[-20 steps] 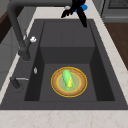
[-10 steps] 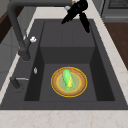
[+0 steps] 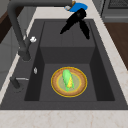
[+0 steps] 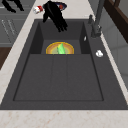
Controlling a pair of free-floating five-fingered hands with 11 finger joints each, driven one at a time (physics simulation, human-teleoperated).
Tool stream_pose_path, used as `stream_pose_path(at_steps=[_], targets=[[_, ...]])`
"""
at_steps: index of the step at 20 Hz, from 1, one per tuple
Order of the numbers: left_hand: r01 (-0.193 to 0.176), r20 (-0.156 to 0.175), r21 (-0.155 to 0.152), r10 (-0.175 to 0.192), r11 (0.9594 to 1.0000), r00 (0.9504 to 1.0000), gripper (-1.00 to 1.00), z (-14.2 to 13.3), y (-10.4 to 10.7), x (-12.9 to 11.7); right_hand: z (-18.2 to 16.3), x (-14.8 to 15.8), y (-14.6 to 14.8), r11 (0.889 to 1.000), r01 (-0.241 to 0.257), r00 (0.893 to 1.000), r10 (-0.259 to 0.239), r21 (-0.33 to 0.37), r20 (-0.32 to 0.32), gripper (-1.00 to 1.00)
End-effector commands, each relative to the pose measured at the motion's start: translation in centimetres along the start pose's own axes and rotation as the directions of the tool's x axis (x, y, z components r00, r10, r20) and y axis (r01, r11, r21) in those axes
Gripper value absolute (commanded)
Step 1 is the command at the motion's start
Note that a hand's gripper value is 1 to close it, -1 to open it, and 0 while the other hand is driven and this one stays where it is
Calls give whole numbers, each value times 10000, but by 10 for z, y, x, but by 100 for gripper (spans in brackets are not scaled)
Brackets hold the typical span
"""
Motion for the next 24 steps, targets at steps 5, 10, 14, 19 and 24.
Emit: stream_pose_path(at_steps=[5, 10, 14, 19, 24], targets=[[0, 0, 0, 0, 10000, 10000, 0, 0, 0, 0, -25, -4, 28, 9937, -955, 9803, 836, 588, 1790, -100], [0, 0, 0, 0, 10000, 10000, 0, 0, 0, 0, -43, -7, 47, 9902, -1153, 9565, 892, 794, 2776, -100], [0, 0, 0, 0, 10000, 10000, 0, 0, 0, 0, -58, -9, 64, 9861, -1350, 9318, 931, 968, 3508, -100], [0, 0, 0, 0, 10000, 10000, 0, 0, 0, 0, -79, -13, 87, 9796, -1611, 8948, 938, 1197, 4365, -100], [0, 0, 0, 0, 10000, 10000, 0, 0, 0, 0, -101, -16, 111, 9674, -2014, 8588, 989, 1538, 5027, -100]])
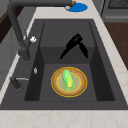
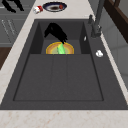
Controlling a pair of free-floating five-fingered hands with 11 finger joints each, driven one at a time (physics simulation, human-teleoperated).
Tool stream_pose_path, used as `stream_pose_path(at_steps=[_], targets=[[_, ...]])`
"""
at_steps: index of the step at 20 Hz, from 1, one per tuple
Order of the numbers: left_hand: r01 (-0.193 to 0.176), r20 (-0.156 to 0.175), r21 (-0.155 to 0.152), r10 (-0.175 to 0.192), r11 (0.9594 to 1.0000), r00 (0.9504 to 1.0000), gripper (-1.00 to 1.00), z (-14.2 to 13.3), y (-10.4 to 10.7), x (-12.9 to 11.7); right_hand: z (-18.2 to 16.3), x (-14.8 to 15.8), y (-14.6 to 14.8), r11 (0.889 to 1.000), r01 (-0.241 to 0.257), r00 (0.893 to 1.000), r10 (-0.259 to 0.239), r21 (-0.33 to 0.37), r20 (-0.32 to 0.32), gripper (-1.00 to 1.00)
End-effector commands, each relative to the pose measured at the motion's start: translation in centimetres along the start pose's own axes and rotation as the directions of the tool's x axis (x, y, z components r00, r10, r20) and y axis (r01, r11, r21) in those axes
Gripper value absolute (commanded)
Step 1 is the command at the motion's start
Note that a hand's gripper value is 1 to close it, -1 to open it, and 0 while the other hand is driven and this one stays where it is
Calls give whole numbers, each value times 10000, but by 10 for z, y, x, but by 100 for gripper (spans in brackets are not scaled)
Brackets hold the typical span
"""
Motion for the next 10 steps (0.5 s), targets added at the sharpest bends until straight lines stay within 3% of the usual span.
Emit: stream_pose_path(at_steps=[1, 5, 10], targets=[[0, 0, 0, 0, 10000, 10000, 0, 0, 0, 0, -17, -9, 16, 9945, -835, 9942, 788, 631, 731, -100], [0, 0, 0, 0, 10000, 10000, 0, 0, 0, 0, -34, -9, 35, 9895, -1113, 9926, 1060, 925, 596, -100], [0, 0, 0, 0, 10000, 10000, 0, 0, 0, 0, -68, -5, 49, 9894, -1202, 9927, 1209, 814, -27, -100]])
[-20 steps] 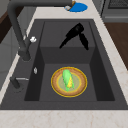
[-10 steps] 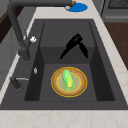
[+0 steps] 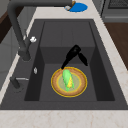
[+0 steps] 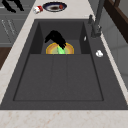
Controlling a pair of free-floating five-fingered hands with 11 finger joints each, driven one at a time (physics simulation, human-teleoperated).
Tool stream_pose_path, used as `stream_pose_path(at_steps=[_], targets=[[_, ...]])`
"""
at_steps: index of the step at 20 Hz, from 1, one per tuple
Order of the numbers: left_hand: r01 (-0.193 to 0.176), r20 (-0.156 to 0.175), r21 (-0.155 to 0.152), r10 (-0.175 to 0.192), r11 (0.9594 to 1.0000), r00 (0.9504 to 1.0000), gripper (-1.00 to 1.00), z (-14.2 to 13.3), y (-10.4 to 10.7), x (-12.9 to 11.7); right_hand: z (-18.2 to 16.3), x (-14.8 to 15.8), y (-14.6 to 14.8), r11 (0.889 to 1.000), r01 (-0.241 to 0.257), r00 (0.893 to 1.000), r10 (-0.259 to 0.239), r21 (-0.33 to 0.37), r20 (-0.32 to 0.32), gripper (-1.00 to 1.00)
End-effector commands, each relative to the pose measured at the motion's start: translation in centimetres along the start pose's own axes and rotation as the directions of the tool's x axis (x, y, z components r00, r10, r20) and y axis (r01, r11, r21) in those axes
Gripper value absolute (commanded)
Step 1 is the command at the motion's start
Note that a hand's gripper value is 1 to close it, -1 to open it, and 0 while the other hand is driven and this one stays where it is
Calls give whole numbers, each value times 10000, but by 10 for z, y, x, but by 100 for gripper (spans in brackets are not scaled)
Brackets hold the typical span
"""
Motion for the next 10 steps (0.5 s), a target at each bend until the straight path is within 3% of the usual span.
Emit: stream_pose_path(at_steps=[1, 3, 10], targets=[[0, 0, 0, 0, 10000, 10000, 0, 0, 0, 0, -25, 4, 3, 9954, -950, 9946, 946, -86, -420, -100], [0, 0, 0, 0, 10000, 10000, 0, 0, 0, 0, -32, -2, 2, 9929, -1110, 9935, 1099, -417, -291, -100], [0, 0, 0, 0, 10000, 10000, 0, 0, 0, 0, -48, -5, 9, 9860, -1580, 9867, 1556, -534, -472, -100]])
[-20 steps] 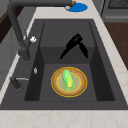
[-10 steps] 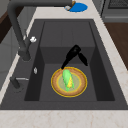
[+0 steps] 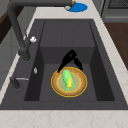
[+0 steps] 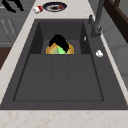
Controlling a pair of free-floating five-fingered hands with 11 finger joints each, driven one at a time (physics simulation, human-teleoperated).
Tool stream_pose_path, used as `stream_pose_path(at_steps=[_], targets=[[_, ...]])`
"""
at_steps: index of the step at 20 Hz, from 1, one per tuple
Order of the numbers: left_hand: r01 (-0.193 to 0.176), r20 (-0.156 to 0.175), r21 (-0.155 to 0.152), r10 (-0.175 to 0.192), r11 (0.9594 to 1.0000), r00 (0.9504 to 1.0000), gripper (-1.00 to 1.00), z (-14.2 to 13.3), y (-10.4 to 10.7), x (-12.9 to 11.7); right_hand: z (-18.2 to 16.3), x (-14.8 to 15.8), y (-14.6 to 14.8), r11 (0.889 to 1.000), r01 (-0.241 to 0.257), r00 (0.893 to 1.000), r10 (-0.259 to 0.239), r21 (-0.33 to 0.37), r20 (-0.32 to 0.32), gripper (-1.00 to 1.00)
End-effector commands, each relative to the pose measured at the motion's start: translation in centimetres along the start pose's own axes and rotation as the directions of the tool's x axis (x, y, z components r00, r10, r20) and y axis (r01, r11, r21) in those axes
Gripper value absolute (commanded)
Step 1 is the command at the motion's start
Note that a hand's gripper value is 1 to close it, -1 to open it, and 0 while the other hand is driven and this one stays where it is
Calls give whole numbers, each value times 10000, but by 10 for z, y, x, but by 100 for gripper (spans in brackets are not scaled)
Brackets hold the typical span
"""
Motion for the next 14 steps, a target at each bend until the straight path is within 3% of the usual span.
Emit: stream_pose_path(at_steps=[1, 8, 10, 13, 14], targets=[[0, 0, 0, 0, 10000, 10000, 0, 0, 0, 0, -7, -2, 4, 9902, -1345, 9909, 1341, -365, -149, -100], [0, 0, 0, 0, 10000, 10000, 0, 0, 0, 0, -17, -6, 11, 9834, -1739, 9838, 1711, -517, -541, -100], [0, 0, 0, 0, 10000, 10000, 0, 0, 0, 0, -19, -3, 14, 9828, -1783, 9805, 1733, -484, -928, -100], [0, 0, 0, 0, 10000, 10000, 0, 0, 0, 0, -18, 7, 16, 9889, -1448, 9843, 1405, -336, -1068, -100], [0, 0, 0, 0, 10000, 10000, 0, 0, 0, 0, -18, -1, 14, 9945, -976, 9904, 933, -382, -1015, -100]])
